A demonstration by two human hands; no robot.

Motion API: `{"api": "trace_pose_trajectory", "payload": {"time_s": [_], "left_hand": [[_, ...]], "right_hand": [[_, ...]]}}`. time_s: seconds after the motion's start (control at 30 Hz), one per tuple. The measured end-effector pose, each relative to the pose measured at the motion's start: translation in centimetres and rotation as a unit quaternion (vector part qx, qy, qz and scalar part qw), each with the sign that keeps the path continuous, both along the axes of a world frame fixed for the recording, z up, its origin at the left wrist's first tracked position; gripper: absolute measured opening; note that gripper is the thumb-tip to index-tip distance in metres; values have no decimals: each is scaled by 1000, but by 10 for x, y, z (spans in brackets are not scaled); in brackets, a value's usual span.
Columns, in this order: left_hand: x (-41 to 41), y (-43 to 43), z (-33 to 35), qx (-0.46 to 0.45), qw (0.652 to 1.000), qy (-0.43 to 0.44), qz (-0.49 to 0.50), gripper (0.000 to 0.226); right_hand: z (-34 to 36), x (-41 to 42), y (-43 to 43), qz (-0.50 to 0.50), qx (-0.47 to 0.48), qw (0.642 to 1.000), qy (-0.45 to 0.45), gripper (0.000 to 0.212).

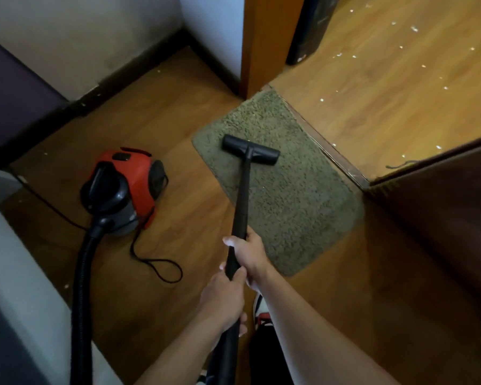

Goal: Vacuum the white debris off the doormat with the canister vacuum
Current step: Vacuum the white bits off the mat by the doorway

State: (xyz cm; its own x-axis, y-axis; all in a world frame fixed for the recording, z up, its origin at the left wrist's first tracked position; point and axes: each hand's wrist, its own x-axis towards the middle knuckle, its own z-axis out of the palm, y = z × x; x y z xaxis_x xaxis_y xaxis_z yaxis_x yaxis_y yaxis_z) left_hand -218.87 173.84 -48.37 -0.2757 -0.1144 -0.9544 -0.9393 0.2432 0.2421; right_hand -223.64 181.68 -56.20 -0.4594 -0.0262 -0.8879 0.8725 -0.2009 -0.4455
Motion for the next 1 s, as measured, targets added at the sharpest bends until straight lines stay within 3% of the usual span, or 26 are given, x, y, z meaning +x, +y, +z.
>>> {"api": "trace_pose_trajectory", "payload": {"time_s": [0.1,0.27,0.53,0.63,0.7,0.77,0.83,0.87,0.93,1.0], "left_hand": [[-31,-1,-3,7,1000,4,13,33],[-76,-8,-10,16,1000,3,-2,30],[-90,-60,-6,66,997,-7,-39,33],[-76,-82,-5,19,997,31,-72,31],[-69,-95,-7,-1,995,51,-91,32],[-65,-105,-11,-9,994,55,-98,33],[-62,-113,-16,-6,994,58,-98,35],[-61,-116,-19,-2,994,61,-96,36],[-59,-119,-23,13,994,66,-86,37],[-59,-120,-26,28,994,65,-81,40]], "right_hand": [[-2,-31,-1,6,2,1000,5,47],[2,-77,-3,8,5,1000,7,26],[-7,-102,-33,84,67,994,-10,47],[-13,-102,-43,149,106,983,3,81],[-13,-105,-46,299,169,938,43,103],[-11,-108,-47,508,262,808,144,97],[-6,-115,-48,605,302,682,278,81],[-2,-120,-50,629,276,652,322,71],[3,-131,-56,664,152,650,337,49],[7,-140,-62,713,61,629,304,52]]}}
